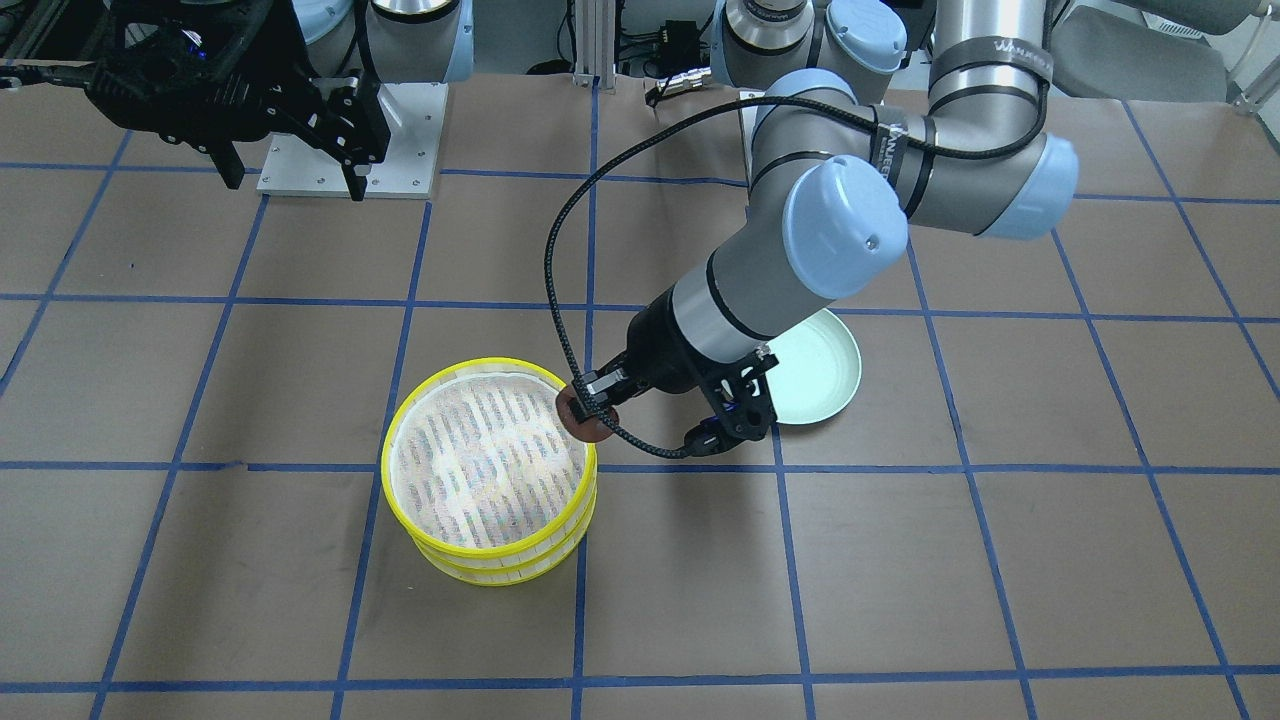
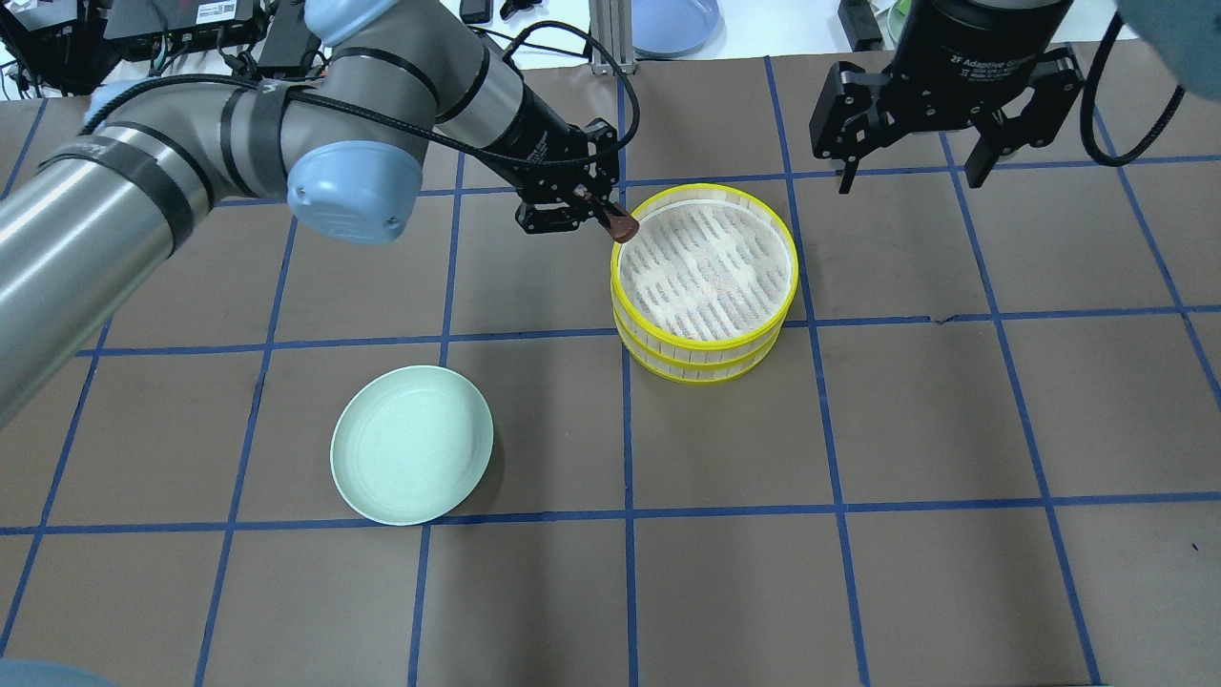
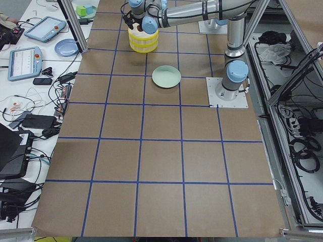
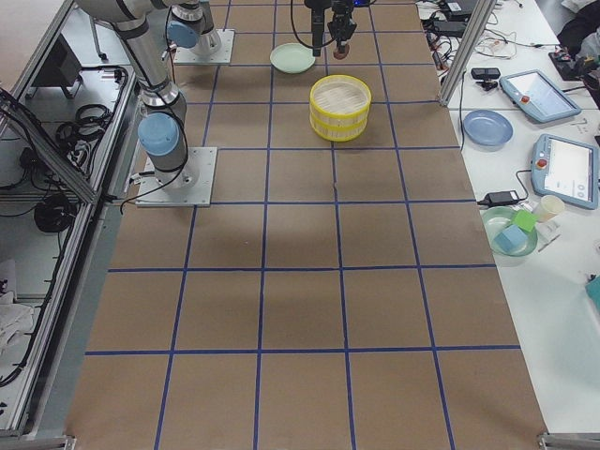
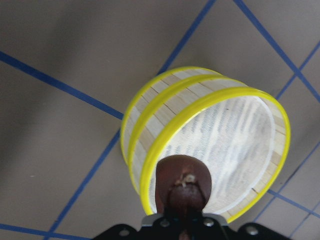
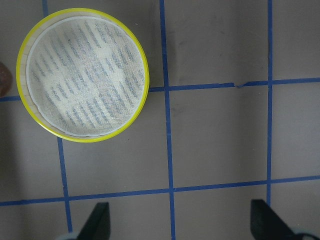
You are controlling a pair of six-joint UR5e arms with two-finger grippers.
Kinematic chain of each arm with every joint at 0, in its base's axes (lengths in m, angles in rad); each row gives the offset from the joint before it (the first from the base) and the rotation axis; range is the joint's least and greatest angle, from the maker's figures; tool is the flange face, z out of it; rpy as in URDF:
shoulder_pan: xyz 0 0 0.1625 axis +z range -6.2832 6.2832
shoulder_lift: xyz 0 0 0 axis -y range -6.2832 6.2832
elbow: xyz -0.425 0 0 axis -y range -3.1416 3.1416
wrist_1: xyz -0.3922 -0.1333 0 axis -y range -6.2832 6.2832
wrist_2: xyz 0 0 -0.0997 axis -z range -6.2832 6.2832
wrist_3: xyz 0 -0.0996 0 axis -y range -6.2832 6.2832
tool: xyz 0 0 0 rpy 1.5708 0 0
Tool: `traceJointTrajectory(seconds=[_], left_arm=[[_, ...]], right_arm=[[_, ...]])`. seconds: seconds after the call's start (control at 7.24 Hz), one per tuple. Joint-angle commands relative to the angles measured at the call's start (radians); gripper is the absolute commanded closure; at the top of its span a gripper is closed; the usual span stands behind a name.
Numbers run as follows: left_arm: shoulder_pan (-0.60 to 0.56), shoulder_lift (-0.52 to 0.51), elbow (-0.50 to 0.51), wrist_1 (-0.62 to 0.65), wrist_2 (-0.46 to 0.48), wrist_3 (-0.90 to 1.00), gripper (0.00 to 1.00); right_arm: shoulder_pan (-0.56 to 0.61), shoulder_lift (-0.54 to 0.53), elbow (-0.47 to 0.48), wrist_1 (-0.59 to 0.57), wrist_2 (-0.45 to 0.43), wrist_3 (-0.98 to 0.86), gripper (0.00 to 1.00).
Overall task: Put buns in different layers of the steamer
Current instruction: 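Carry the brown bun with the left gripper over the top steamer tier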
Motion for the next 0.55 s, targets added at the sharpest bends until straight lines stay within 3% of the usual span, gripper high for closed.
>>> traceJointTrajectory(seconds=[0.0,0.14,0.28,0.41], left_arm=[[-0.049,-0.076,-0.013,0.129,-0.024,-0.046,1.00],[-0.069,-0.094,-0.013,0.180,-0.014,-0.048,0.30],[-0.071,-0.102,-0.013,0.226,-0.013,-0.048,0.07],[-0.071,-0.107,-0.013,0.228,-0.011,-0.045,0.00]], right_arm=[[0.000,0.000,0.000,0.000,0.000,0.000,0.00],[0.000,0.000,0.000,0.000,0.000,0.000,0.00],[0.000,0.000,0.000,0.002,-0.002,0.000,0.00],[0.000,0.000,0.000,0.000,-0.002,0.000,0.00]])
